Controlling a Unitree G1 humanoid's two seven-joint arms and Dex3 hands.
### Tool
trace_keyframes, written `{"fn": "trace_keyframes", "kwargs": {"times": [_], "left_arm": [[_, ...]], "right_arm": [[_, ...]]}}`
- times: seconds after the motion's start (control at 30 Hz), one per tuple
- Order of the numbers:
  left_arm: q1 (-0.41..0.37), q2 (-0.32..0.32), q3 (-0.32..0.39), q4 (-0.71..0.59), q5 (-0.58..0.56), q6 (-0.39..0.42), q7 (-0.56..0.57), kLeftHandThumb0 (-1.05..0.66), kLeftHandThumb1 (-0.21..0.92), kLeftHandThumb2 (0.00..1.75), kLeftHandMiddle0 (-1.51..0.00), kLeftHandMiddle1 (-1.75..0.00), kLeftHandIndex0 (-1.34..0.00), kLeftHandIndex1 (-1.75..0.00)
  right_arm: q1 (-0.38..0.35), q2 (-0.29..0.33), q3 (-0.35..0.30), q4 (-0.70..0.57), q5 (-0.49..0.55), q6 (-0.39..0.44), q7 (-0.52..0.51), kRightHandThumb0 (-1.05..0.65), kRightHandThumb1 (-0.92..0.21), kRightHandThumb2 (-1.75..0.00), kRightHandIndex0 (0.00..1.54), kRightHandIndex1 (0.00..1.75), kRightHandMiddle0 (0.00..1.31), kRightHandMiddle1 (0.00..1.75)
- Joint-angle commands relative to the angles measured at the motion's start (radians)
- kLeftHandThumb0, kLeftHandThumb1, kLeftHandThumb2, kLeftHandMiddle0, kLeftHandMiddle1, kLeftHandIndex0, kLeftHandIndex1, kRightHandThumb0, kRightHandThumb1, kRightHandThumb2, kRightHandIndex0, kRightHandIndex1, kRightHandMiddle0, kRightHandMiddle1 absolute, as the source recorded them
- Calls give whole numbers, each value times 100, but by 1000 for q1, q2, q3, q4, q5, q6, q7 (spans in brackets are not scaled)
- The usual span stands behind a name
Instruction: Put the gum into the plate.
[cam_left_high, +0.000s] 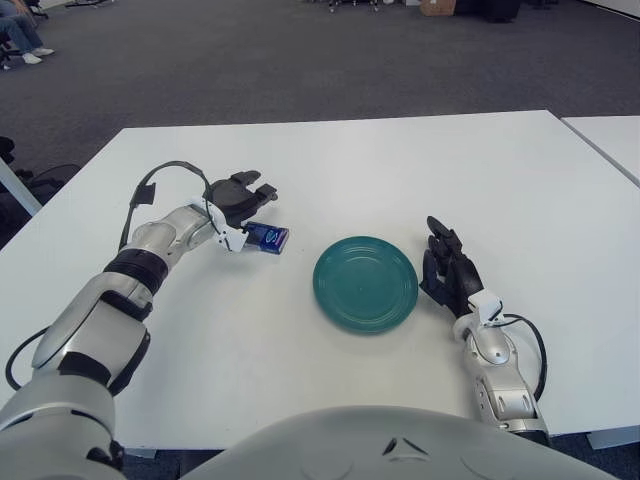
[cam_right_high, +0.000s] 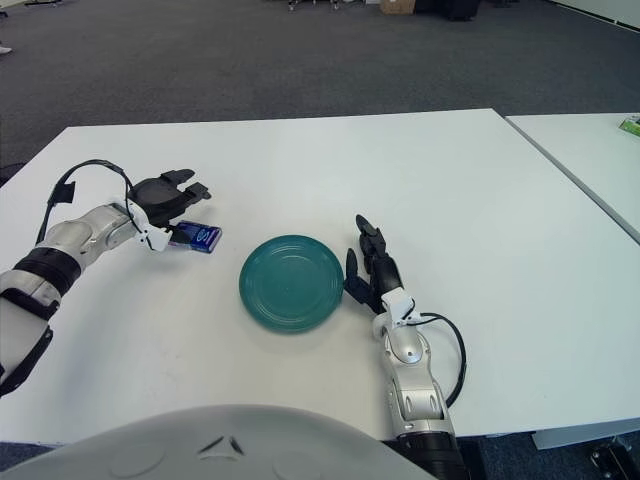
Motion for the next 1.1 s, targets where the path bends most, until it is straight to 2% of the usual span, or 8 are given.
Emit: {"fn": "trace_keyframes", "kwargs": {"times": [0.0, 0.27, 0.67, 0.87, 1.07], "left_arm": [[-3, -11, -13, 40, -35, -16, -45, -105, 92, 24, -12, -1, 0, -87], [-13, -33, -9, 87, -134, -51, -180, -103, 92, 18, -11, 0, 0, -81], [-44, -64, -41, 157, -191, -64, -364, -103, 92, 16, -14, -1, 0, -88], [-26, -152, -31, 220, -281, -33, -521, -97, 90, 12, -17, -2, 0, -90], [-30, -173, -27, 238, -347, -15, -622, -94, 90, 10, -18, -2, 0, -90]], "right_arm": [[45, -6, -8, 43, -4, 61, -2, -80, -92, -93, 5, 0, 0, 24], [37, -7, -19, 62, 3, 57, -1, -80, -92, -93, 5, 0, 0, 23], [29, -7, -24, 86, 0, 34, 0, -79, -92, -93, 6, 0, 0, 23], [33, -11, -29, 80, -5, 24, -3, -79, -92, -93, 6, 0, 0, 23], [35, -12, -34, 75, -5, 30, -4, -80, -92, -94, 6, 0, 0, 23]]}}
